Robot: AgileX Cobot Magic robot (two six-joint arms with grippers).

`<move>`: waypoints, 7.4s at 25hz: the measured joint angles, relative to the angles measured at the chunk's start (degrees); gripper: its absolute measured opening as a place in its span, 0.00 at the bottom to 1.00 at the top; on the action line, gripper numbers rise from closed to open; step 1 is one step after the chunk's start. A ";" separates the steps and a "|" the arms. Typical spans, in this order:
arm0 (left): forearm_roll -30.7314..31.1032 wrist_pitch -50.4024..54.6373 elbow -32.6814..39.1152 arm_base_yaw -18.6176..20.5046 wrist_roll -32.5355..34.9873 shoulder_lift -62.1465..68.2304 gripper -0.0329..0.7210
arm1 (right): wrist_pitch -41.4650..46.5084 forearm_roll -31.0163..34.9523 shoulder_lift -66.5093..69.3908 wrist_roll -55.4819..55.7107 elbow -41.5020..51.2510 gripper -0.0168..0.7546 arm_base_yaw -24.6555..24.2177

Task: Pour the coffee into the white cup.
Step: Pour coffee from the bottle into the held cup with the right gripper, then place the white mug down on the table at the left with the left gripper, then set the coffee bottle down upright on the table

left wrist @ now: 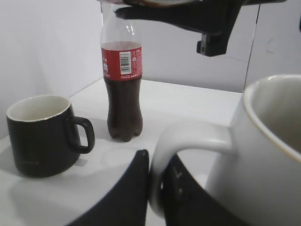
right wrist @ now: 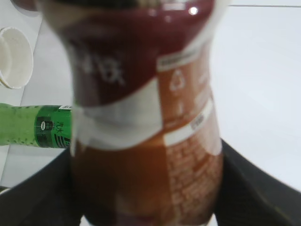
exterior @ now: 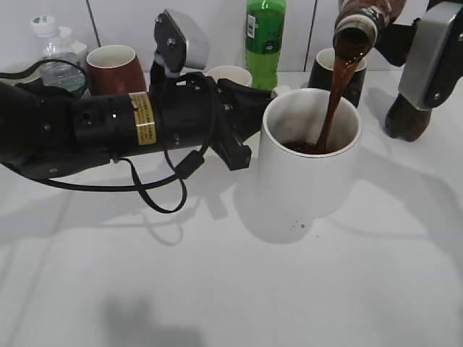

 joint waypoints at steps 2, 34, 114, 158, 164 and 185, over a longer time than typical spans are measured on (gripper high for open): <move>0.03 0.00 0.00 0.00 0.00 0.00 0.12 | 0.00 0.00 0.00 -0.24 0.00 0.72 0.00; -0.61 -0.47 0.00 0.00 0.00 0.00 0.12 | -0.37 0.00 0.00 9.69 -0.04 0.72 0.00; -46.52 -18.11 27.39 25.49 24.28 6.29 0.19 | 10.94 -3.02 0.00 92.78 -0.11 0.72 0.00; -34.03 -5.72 40.22 25.43 20.39 -30.57 0.41 | 16.48 18.26 3.62 68.60 9.01 0.72 0.00; -32.22 -0.60 40.22 25.43 18.12 -37.57 0.41 | 12.66 23.62 11.56 64.83 9.01 0.72 0.00; -27.91 1.71 38.78 25.43 16.24 -40.68 0.41 | 1.29 28.82 25.62 57.01 9.01 0.72 0.00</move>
